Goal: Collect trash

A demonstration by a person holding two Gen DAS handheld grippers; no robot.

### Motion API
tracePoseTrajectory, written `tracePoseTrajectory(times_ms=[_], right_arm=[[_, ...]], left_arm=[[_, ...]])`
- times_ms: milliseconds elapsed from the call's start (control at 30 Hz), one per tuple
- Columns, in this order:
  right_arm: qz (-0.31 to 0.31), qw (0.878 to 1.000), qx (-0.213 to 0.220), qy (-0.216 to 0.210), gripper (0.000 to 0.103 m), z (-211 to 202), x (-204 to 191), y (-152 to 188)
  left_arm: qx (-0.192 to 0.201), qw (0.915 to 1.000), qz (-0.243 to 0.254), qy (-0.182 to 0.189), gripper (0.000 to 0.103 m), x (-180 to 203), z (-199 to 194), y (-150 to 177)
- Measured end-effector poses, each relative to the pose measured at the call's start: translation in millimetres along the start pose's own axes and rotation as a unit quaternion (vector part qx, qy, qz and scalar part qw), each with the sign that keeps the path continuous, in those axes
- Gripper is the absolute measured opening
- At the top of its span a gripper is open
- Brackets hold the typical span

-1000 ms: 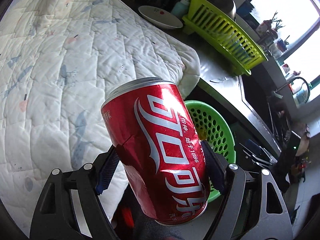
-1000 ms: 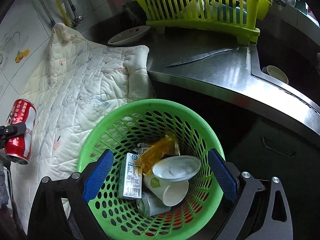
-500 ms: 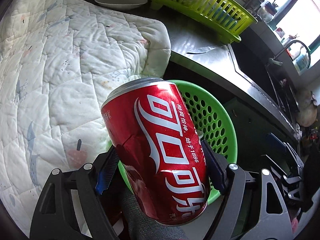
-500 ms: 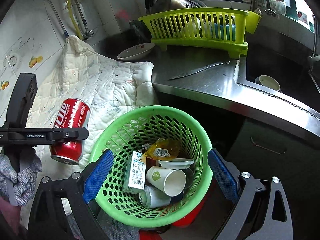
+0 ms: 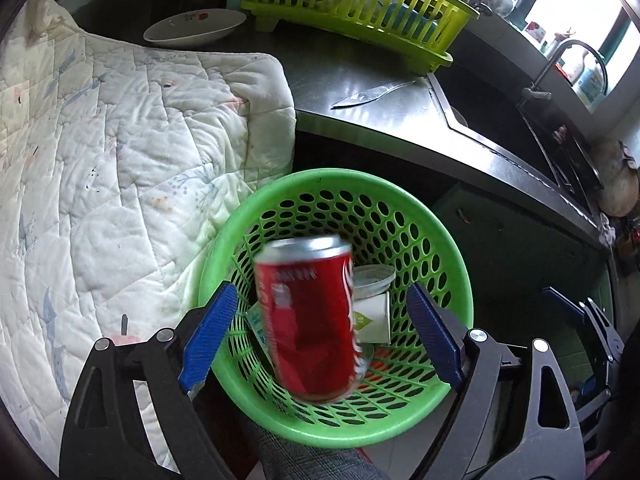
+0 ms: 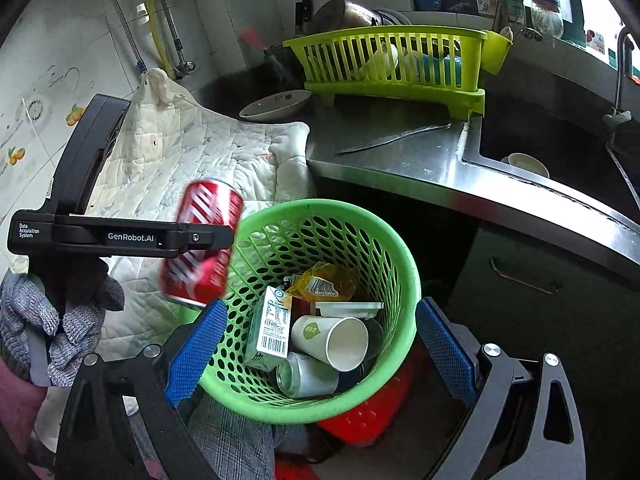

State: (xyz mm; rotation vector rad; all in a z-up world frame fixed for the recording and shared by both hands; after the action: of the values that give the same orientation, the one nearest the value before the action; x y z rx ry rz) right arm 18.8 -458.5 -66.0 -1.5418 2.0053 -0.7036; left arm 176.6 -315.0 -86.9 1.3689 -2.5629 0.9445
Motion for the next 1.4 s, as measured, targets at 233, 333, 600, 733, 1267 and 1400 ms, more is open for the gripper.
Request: tracePoseTrajectory(times_ms=[233,333,600,733,1267,1400], right_arm=[[0.002,1.000,0.006,0.003,0.092,-3,-7,6],[0.006,1.000,0.004,0.008,0.092,-4,-12,7],[-0.002,1.000,0.011,0.018,0.092,-8,-33,4],[-0.005,1.000,0.014,0.013,0.092,-10,-46,1],[-0.035,0.999,0.037,0.010,0.093,-24,-107,-11],[-0.037,0.999,0.039,0.011,0.093,-28,-114,-10]], left_arm=[[0.030,0.9994,0.010,-0.013,0.087,-2,-21,4],[0.047,0.9987,0.010,-0.019,0.088,-7,-37,8],[0.103,0.9907,0.027,-0.084,0.088,-21,-88,22],[0.134,0.9851,0.027,-0.105,0.088,-30,-115,28],[0.225,0.9600,-0.008,-0.166,0.098,-71,-191,83],[0.236,0.9548,-0.015,-0.181,0.098,-78,-202,98]])
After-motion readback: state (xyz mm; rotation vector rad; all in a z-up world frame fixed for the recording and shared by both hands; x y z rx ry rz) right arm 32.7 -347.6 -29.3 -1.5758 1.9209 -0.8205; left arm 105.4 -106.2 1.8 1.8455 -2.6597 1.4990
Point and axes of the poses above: each gripper's, at about its wrist camera, not at the fingertips, and z roughly the way its jaws point, x to its right, y to its underside, the point moved 1 cm from there along z, roughly the way its jaws point, and after that the axes turned 8 degrees about y, right-handed, at the moved point
